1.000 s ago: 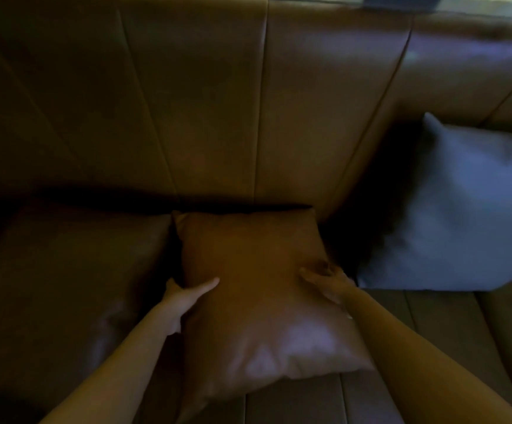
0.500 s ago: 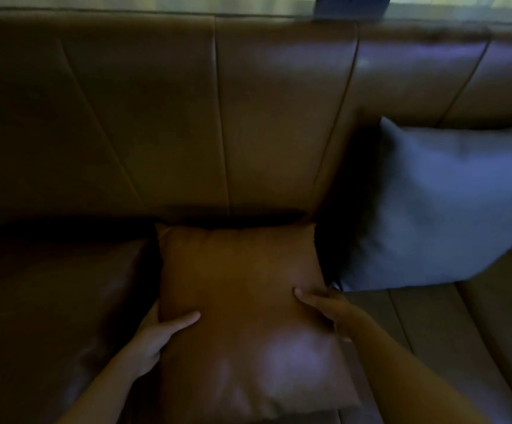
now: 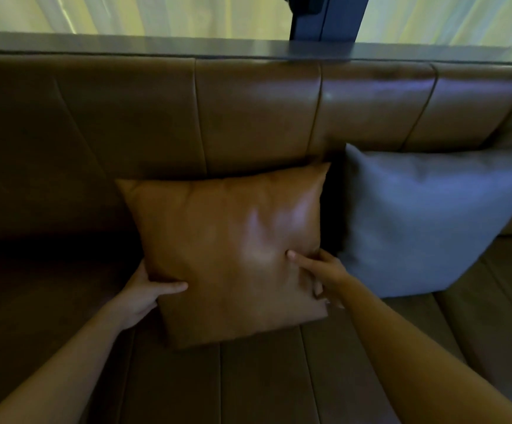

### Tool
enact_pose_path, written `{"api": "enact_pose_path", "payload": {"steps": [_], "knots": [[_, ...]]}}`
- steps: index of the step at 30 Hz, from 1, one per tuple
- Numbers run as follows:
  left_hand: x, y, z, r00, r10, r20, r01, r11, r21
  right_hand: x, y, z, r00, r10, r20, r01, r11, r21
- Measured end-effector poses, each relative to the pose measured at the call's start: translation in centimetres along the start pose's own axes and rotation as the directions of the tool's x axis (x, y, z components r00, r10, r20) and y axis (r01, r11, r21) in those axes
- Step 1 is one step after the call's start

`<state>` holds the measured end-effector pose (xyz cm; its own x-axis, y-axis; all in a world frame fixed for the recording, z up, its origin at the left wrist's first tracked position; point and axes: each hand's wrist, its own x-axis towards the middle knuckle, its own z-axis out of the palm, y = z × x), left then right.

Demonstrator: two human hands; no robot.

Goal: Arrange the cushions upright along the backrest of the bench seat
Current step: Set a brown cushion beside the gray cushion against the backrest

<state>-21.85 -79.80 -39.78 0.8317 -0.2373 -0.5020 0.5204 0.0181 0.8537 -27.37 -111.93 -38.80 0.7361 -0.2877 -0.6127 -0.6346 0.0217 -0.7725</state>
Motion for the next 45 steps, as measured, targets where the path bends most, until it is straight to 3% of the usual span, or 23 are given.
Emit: {"api": "enact_pose_path", "payload": {"steps": [5,9,19,26,33,37,39,41,45], "knots": [[2.8,1.9,1.3,0.997,0.081,-0.015,-0.081,0.997,0.000,1.8,-1.4,-0.6,0.999,-0.046,0.030,0.042,0.994,0.099],[4.1,1.6,1.9,0.998,0.062,-0.020,-0.062,0.998,-0.017,2.4,0.2,0.1,1.000,0.005,0.020,-0.008,0.994,0.113],[4.4,2.0,3.0,0.976,0.134,-0.173,-0.133,0.991,0.020,3.2,0.6,0.2,0.998,-0.051,-0.034,0.057,0.977,0.207],[4.5,2.1,2.9,0.986,0.085,-0.141,-0.074,0.994,0.080,3.0,0.9,0.9,0.990,-0.099,-0.097,0.116,0.976,0.186],[2.3,2.5,2.5,0.941,0.033,-0.336,0.001,0.995,0.102,1.3,0.3,1.3,0.958,-0.036,-0.284,0.069,0.992,0.107],[-0.2,3.9,0.8,0.900,-0.020,-0.435,0.074,0.992,0.107,-1.2,-0.9,3.6,0.845,-0.055,-0.532,0.114,0.991,0.077],[-1.9,5.0,-0.8,0.879,-0.019,-0.477,0.098,0.985,0.142,-2.6,-1.9,5.6,0.810,-0.119,-0.575,0.182,0.982,0.054],[-3.9,6.0,-2.8,0.897,0.013,-0.441,0.081,0.978,0.193,-3.7,-3.0,8.2,0.828,-0.166,-0.536,0.210,0.977,0.023],[-7.6,7.6,-8.3,0.926,0.050,-0.375,0.050,0.966,0.252,-5.6,-5.1,14.2,0.910,-0.254,-0.328,0.252,0.966,-0.051]]}}
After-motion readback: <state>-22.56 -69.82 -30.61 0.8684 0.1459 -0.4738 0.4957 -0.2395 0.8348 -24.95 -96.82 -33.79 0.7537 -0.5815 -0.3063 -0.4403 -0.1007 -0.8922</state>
